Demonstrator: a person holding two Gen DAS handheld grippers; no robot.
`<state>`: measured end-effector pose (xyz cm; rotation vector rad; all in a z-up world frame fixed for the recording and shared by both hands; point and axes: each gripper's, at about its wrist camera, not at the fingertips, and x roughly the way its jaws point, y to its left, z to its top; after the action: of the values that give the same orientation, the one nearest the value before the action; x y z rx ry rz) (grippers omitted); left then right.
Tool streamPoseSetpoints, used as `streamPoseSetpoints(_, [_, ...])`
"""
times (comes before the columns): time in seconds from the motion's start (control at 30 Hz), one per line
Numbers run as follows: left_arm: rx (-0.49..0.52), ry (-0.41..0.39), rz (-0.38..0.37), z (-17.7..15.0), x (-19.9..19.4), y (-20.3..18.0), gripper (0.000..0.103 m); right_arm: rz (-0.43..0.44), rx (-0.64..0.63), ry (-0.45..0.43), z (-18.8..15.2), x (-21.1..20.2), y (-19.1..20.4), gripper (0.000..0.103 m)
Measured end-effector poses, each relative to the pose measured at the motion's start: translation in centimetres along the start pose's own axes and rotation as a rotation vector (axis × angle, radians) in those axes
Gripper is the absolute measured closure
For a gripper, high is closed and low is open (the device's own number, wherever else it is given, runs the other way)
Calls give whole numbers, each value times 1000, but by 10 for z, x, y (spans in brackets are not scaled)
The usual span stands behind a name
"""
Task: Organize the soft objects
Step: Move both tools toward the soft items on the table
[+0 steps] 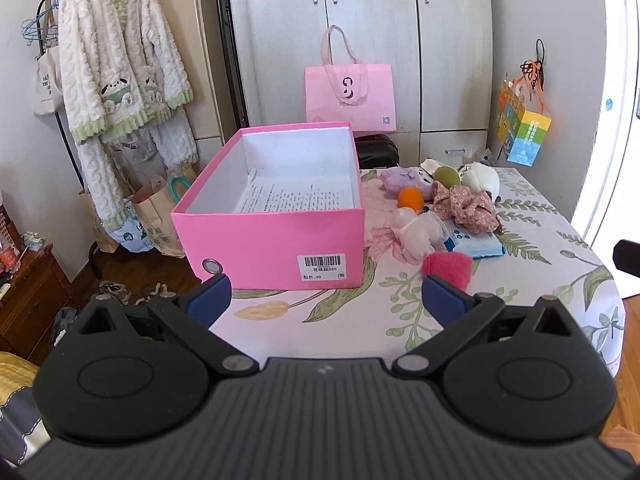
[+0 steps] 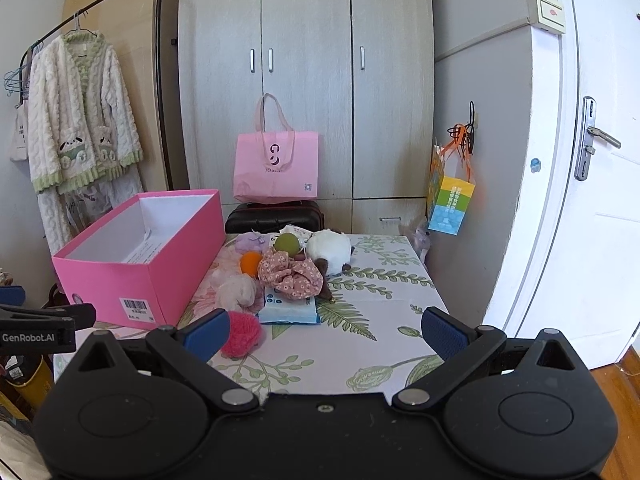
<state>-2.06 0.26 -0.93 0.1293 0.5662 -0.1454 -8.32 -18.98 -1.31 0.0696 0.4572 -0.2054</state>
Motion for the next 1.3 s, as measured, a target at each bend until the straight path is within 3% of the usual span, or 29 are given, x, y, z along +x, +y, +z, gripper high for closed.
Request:
streamPoseSetpoints(0.37, [-4,-3,5,-6,-4,0,0,17,4,-14,-4,-11,-9,0])
streamPoseSetpoints(0.6, [4,27,-33,-7,1,-4,0,20,1,-7,-6,-8,-8,0])
streamPoseSetpoints(0.83, [20,33,-43,-8,2,-10,0,104,-29,-35,-8,-19,1,0])
streamPoseSetpoints(1.3, [29,31,-48,-9,0,-10,0,110,-24,-32,-5,-17,0,0])
